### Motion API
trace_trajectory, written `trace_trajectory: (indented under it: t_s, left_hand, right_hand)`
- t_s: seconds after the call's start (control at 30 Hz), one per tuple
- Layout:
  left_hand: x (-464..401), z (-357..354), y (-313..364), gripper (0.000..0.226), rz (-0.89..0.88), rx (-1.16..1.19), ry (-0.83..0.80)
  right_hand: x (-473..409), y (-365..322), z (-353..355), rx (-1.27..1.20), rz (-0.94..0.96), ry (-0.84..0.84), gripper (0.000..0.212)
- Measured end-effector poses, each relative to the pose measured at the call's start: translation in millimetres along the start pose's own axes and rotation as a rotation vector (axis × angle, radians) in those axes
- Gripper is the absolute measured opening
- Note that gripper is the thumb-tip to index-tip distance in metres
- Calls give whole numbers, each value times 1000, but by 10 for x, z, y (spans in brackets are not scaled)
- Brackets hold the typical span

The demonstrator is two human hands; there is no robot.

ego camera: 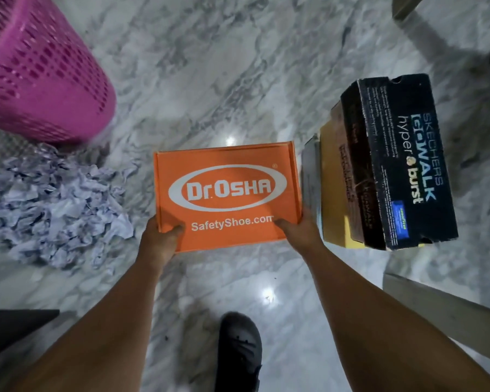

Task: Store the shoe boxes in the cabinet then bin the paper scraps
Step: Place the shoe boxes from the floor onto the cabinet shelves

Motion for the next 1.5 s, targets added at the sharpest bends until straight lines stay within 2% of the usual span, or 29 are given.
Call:
trace_trajectory:
  t_s: [0.1, 0.2, 0.3, 0.37, 0.5, 0.63, 0.7, 0.8, 0.87, 0.93, 1.0, 1.1, 1.23, 1.33, 1.4, 1.5]
  left_hand:
    - [371, 218, -186, 29, -10, 30, -27]
    - [872, 456, -380, 50, 16, 79, -23]
    - [1487, 684, -571, 58, 30, 125, -25]
    - [1977, 833, -643, 57, 35, 171, -9]
    - [2956, 1191, -1047, 42, 13, 242, 4]
    - [4130, 1861, -1788, 46, -2, 290, 66]
    - [4759, 2269, -2206, 41, -6, 344, 101]
    - [5584, 2897, -2960, 33, 5, 453, 176]
    - [5963, 3295, -3519, 37, 40, 512, 217]
    - [6130, 3674, -4088, 45, 86, 620, 289]
    - [6325, 4083, -4421, 54, 91, 710, 361]
    - [6439, 4675, -4843, 47, 113, 829, 441]
    - [6497, 5403, -5155, 66, 80, 1018, 553]
    - [7318, 5889, -4876, 68, 106, 1137, 634]
    - [7433, 6150, -4835, 67, 109, 1201, 700]
    - [7387, 6458, -4818, 79, 137, 1302, 780]
  right_hand:
    - [418, -133, 61, 54, 27, -52, 97]
    - [990, -424, 192, 85, 54, -51, 86]
    - [1597, -661, 325, 109, 54, -29, 82]
    - [2029, -779, 409, 121, 70, -4, 83]
    - [2997, -864, 560, 127, 82, 36, 88]
    - [4423, -1052, 553, 199, 127, 15, 80]
    - [5155, -1112, 490, 231, 158, -16, 84]
    - [6146, -1204, 217, 274, 243, -110, 89]
    - [6801, -1309, -55, 292, 304, -194, 82]
    - [7370, -1408, -357, 296, 361, -262, 72]
    - [7817, -1567, -682, 304, 436, -312, 74]
    - [8328, -1908, -1180, 304, 576, -378, 79]
    - [8887, -2518, -1840, 326, 740, -442, 69]
    - [9213, -2914, -2271, 320, 820, -474, 72]
    - [9376, -3120, -2525, 296, 837, -499, 70]
    - [9487, -3414, -2926, 280, 864, -535, 70]
Point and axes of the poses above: each hand's wrist, its own x-axis away from the middle knuckle, its own z-axis out of the back of the hand, y = z × x, the point moved 3 cm from there along -x, towards the middle knuckle, and after that the axes turned 9 degrees about z, right-handed, at the moved point
